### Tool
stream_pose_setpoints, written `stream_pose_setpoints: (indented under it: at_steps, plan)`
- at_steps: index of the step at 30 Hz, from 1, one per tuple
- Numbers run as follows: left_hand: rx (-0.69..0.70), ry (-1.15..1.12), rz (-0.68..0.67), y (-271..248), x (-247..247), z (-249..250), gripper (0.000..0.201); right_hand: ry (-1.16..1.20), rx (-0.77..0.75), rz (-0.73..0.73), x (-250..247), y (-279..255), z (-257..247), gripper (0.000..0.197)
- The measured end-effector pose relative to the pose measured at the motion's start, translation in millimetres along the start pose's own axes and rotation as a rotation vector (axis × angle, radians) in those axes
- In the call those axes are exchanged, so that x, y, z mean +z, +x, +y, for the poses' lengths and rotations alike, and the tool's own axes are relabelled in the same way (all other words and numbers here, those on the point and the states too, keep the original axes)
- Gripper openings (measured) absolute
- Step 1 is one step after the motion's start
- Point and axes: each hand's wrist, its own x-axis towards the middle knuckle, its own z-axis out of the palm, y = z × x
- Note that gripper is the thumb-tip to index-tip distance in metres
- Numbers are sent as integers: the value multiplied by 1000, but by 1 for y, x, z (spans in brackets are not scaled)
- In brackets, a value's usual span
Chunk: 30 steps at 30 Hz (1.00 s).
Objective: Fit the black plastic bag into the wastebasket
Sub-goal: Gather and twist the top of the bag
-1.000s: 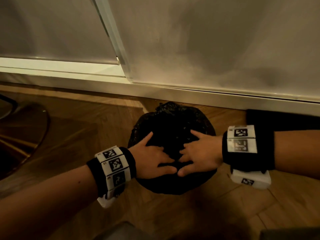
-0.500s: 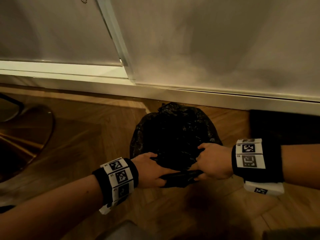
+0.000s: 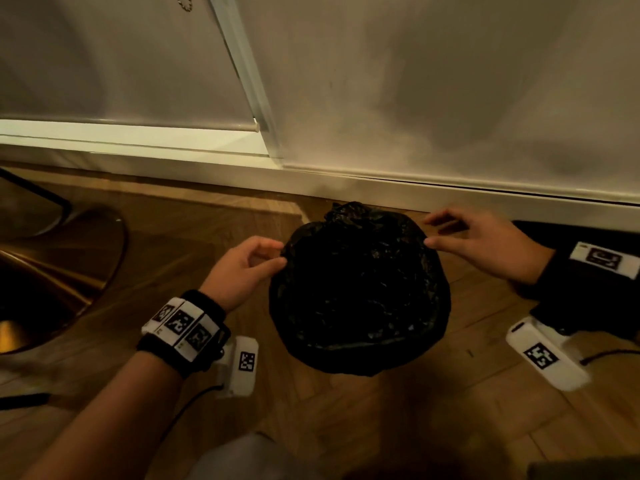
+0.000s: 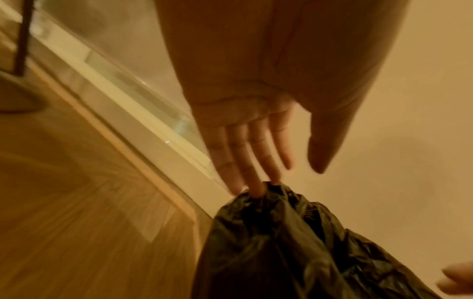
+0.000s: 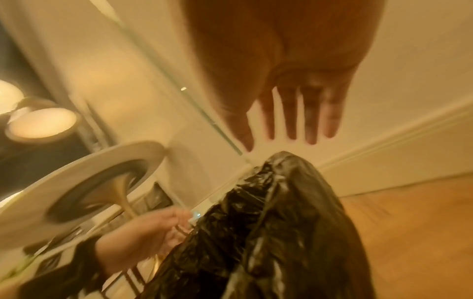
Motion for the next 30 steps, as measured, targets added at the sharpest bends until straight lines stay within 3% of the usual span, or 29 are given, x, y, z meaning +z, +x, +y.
stream_pose_setpoints:
  at_steps: [2,4,7,10,16,20,25,30]
  plan:
    - [-187,19,28,1,4,-13,30,-40,156,49,4,3,12,41]
    - [-319,30,-22,-1,8,-22,30,102,306,-6,11,2,19,38]
    - [-322,-46,-106,-5,15,-25,15,372,413,-118,18,-1,18,17]
    - [-293,-145,-130,-4,19,-21,13,476,408,-150,23,0,14,4]
    - [-320,-223,-90,-1,21,-14,9,497,403,-138,30,11,9,7]
    - [-348,-188,-35,-2,12,-14,10,469,363,-155,31,22,-3,19]
    - [-339,-143,64,1,-32,-12,14,481,312,-183,38,57,-43,12]
    - [-332,-84,135,12,-111,-7,10,560,260,-163,58,102,-108,8]
